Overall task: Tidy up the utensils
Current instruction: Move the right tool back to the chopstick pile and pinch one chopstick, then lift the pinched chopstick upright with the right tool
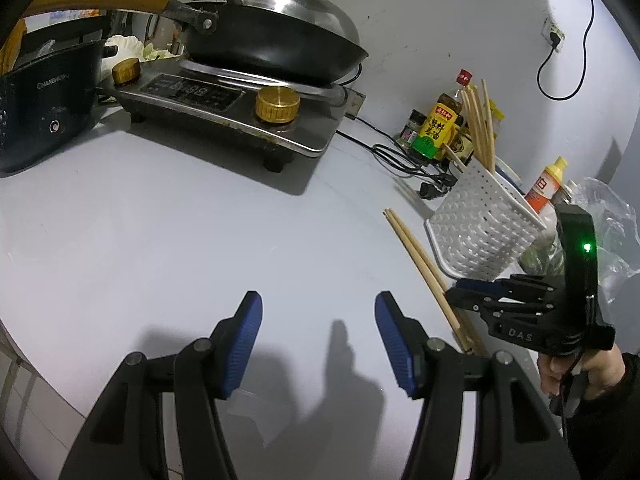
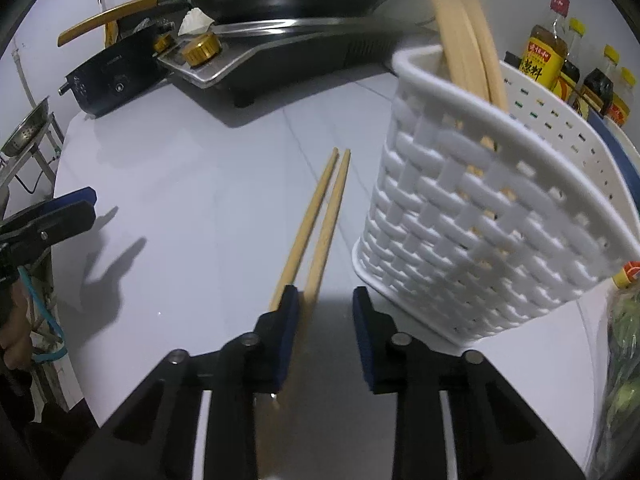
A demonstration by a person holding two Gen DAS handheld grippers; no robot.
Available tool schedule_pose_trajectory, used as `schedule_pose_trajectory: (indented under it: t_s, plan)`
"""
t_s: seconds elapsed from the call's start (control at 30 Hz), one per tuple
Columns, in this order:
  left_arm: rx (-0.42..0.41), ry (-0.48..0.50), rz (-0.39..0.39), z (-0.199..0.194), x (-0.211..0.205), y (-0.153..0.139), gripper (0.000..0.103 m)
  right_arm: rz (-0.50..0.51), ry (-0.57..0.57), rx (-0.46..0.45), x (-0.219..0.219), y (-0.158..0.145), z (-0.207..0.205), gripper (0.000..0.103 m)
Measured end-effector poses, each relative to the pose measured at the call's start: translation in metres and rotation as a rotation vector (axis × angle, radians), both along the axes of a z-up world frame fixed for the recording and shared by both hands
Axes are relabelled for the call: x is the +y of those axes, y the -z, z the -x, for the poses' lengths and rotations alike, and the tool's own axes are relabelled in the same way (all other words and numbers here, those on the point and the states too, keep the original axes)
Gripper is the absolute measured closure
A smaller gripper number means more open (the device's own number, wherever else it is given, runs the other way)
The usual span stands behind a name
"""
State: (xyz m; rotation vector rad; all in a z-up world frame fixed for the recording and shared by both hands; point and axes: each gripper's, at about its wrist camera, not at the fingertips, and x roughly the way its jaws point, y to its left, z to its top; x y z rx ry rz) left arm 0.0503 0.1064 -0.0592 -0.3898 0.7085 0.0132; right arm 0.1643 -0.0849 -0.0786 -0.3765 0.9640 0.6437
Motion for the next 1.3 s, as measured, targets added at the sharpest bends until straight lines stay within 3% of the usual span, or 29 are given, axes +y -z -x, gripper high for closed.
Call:
schedule_pose_trajectory:
  t_s: [0.27, 1.13, 1.3]
  plan:
    - [0.025, 0.021, -0.015, -0.011, -0.014, 0.002, 0.044, -0.040, -0.024, 0.010, -0.006, -0.001, -0.001, 0.096]
    - [0.178, 0.137, -0.193, -0.074, -0.115, 0.006, 0.044, -0.269, -0.094, -0.120, -0.099, -0.057, 0.042, 0.097]
    - [0.216, 0.122, -0.159, -0.086, -0.115, 0.012, 0.044, -0.309, -0.103, -0.127, -0.107, -0.061, 0.040, 0.097]
